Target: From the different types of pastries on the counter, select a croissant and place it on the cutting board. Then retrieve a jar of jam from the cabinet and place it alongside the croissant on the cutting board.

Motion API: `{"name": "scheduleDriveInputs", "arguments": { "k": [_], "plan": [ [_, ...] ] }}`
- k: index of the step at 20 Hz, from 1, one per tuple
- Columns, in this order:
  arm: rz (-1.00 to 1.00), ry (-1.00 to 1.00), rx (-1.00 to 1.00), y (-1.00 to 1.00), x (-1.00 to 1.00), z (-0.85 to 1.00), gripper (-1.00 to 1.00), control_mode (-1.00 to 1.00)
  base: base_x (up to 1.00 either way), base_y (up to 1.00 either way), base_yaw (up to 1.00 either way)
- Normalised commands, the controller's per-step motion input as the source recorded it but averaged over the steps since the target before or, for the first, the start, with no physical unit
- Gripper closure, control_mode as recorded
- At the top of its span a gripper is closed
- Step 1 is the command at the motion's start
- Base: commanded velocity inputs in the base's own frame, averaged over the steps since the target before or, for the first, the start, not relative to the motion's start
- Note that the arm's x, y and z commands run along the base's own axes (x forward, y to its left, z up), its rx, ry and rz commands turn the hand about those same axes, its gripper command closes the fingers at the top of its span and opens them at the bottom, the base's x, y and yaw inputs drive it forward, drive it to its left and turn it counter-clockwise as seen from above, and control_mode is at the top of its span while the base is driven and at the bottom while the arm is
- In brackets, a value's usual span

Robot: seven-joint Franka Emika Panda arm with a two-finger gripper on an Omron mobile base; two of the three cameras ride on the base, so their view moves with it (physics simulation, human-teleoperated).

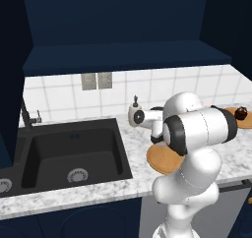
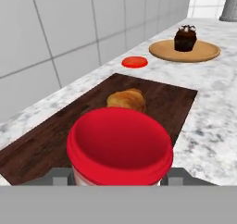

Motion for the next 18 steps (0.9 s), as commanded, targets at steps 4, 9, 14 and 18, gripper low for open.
{"name": "scheduleDriveInputs", "arguments": {
  "k": [4, 9, 14, 18],
  "plan": [
    [0.0, 0.0, 0.0, -0.06, 0.28, -0.31, 1.0, -1.0, 0.0, 0.0, 0.0],
    [0.0, 0.0, 0.0, -0.16, 0.38, -0.13, 1.0, -1.0, 0.0, 0.0, 0.0],
    [0.0, 0.0, 0.0, 0.0, 0.09, -0.37, -1.0, -1.0, 0.0, 0.0, 0.0],
    [0.0, 0.0, 0.0, 0.0, -0.02, -0.25, -1.0, -1.0, 0.0, 0.0, 0.0]
  ]
}}
